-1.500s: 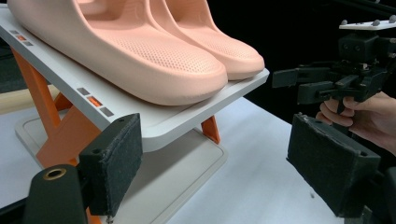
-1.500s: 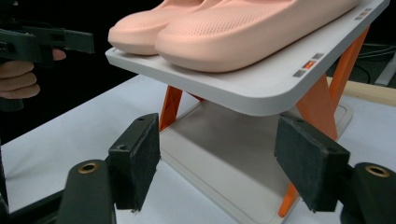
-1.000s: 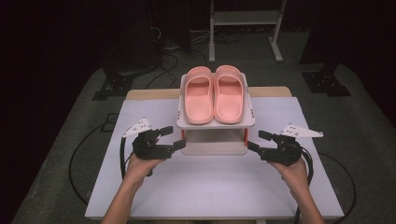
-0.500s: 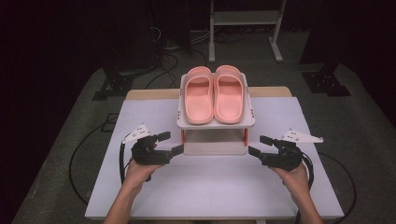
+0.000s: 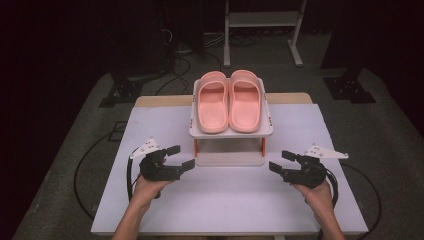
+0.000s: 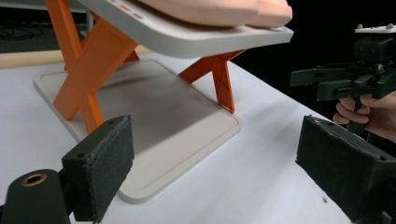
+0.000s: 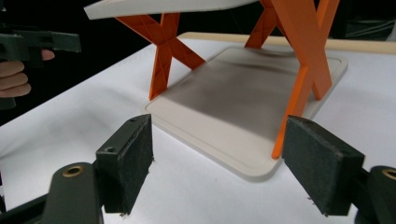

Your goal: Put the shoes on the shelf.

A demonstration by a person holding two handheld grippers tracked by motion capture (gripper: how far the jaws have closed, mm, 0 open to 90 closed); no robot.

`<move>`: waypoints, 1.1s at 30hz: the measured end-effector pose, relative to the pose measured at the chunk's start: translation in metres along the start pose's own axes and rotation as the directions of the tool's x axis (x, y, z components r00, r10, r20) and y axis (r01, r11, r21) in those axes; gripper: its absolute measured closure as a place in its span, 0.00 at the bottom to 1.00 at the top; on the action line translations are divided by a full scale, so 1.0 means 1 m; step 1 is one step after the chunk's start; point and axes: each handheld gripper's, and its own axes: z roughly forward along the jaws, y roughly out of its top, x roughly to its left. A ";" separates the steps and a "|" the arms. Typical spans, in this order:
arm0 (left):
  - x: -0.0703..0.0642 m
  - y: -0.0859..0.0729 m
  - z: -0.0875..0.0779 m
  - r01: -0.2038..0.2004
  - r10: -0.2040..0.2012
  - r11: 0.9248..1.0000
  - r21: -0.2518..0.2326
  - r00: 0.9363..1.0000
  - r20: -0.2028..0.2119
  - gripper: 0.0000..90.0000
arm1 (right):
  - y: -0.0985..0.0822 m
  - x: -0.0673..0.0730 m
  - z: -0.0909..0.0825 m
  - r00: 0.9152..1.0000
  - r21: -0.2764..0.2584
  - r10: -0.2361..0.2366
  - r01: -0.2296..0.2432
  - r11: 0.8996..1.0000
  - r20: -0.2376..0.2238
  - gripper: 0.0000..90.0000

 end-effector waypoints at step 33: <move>0.001 -0.039 -0.007 0.048 -0.048 0.999 0.011 0.999 -0.008 0.11 | -0.041 -0.010 -0.020 0.999 -0.003 0.041 -0.041 0.999 0.027 0.23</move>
